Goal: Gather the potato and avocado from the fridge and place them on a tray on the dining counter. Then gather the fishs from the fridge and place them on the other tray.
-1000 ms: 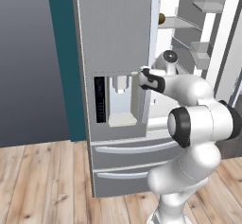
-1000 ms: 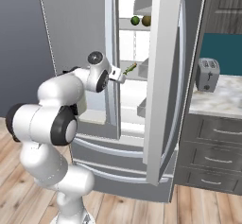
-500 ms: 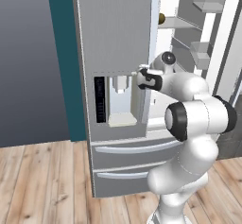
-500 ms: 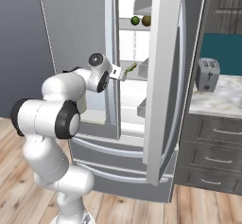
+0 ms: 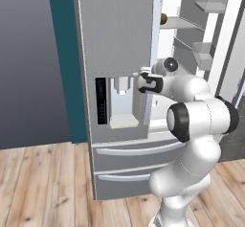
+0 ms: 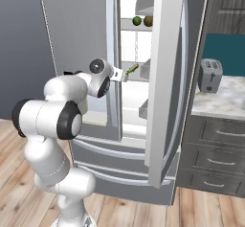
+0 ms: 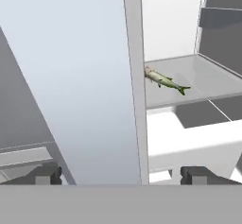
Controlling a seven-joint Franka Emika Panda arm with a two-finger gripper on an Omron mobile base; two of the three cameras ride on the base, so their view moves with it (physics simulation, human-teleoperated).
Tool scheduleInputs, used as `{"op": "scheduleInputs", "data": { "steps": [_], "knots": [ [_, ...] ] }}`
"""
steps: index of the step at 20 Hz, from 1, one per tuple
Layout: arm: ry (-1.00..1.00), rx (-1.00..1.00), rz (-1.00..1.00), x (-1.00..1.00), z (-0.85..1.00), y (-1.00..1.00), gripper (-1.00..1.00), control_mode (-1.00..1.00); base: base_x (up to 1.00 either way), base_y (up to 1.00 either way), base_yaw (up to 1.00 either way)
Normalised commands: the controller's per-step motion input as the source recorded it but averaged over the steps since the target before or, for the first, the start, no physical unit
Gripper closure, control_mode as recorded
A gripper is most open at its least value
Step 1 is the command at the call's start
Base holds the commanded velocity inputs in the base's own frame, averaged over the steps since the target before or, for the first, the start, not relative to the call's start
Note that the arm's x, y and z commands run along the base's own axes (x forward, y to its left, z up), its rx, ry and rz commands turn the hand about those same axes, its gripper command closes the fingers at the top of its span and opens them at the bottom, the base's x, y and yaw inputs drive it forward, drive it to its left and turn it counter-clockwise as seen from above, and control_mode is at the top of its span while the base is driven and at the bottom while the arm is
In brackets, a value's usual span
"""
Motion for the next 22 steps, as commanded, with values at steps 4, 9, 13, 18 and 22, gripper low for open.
{"op": "scheduleInputs", "data": {
  "steps": [4, 9, 13, 18, 22],
  "knots": [
    [-0.02, 0.0, 0.0, 0.59, 0.0, 0.0, -1.0, -1.0, 0.0, 0.0, 0.0],
    [0.0, 0.0, 0.0, 0.68, -0.02, 0.0, -1.0, -1.0, 0.0, 0.0, 0.0],
    [-0.02, 0.0, 0.0, 0.63, -0.04, 0.03, 1.0, -1.0, 0.0, 0.0, 0.0],
    [-0.11, 0.0, 0.0, 0.31, 0.0, 0.05, 1.0, -1.0, 0.0, 0.0, 0.0],
    [-0.23, 0.0, 0.0, -0.01, 0.27, 0.16, 1.0, -1.0, 0.0, 0.0, 0.0]
  ]
}}
